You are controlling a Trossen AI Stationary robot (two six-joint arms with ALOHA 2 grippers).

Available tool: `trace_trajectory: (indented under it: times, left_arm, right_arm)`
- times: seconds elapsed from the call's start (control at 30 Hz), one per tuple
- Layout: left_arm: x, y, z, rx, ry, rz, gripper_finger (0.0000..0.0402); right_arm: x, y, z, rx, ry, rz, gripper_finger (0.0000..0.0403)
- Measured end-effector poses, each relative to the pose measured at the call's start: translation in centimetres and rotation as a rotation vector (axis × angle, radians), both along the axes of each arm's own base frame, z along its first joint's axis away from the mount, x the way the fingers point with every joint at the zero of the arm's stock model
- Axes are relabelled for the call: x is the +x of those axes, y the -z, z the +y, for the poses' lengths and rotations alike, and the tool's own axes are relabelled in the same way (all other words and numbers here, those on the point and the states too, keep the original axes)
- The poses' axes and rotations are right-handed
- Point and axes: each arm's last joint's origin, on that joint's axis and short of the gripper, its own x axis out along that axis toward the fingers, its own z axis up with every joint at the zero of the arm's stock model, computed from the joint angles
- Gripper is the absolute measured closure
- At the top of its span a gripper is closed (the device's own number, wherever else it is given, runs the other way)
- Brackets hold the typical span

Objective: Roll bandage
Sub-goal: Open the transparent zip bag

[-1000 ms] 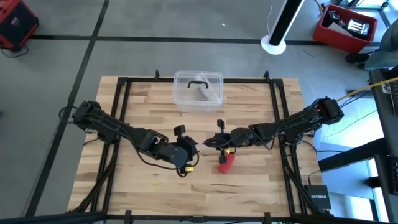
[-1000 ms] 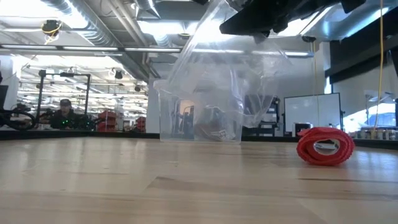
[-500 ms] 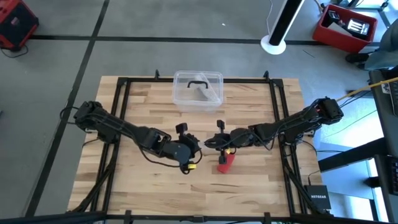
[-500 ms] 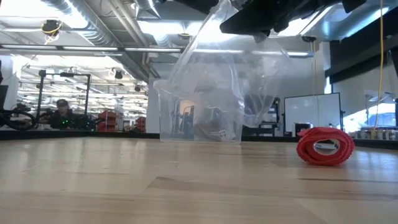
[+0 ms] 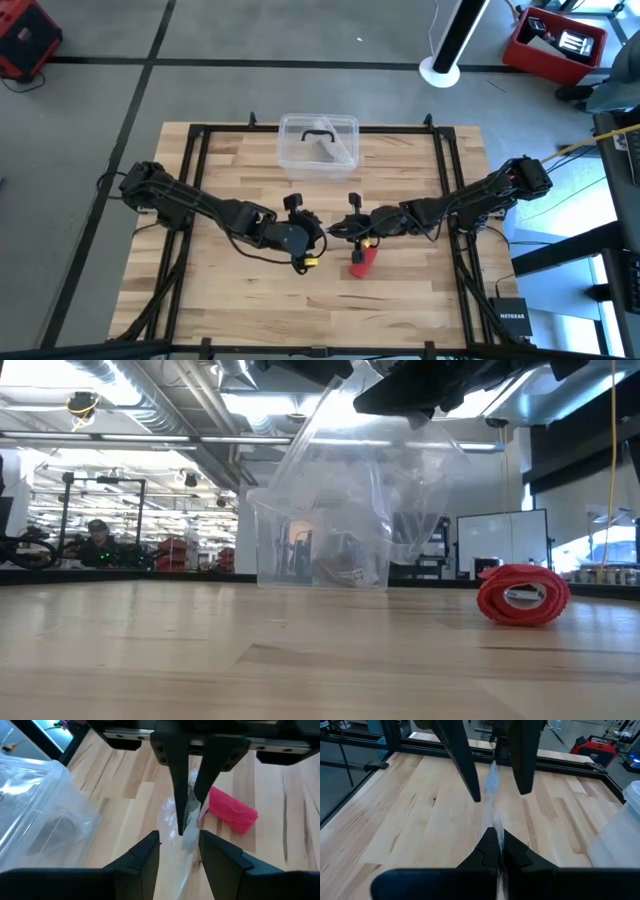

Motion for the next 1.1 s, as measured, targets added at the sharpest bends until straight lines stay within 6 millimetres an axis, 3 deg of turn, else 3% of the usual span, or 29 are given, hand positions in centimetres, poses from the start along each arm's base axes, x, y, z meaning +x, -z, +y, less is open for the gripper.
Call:
trace_trajectory:
  times: [0.53,0.8,0.97,1.1]
  left_arm:
    - [0.0,0.0,0.0,0.032,0.026,0.011,0.0387]
    - [0.0,0.0,0.0,0.03,0.024,0.01,0.038]
    - [0.0,0.0,0.0,0.026,0.021,0.009,0.0382]
    - [0.0,0.0,0.0,0.023,0.018,0.007,0.038]
  right_arm:
    - [0.0,0.0,-0.1,0.083,0.054,-0.002,0.0383]
    - [-0.2,-0.4,-0.1,0.155,0.044,0.0,0.0342]
    - [-1.0,-3.6,-0.3,0.148,0.028,-0.074,0.0324]
    - [-0.9,-4.6,-0.2,0.126,-0.013,-0.1,0.0326]
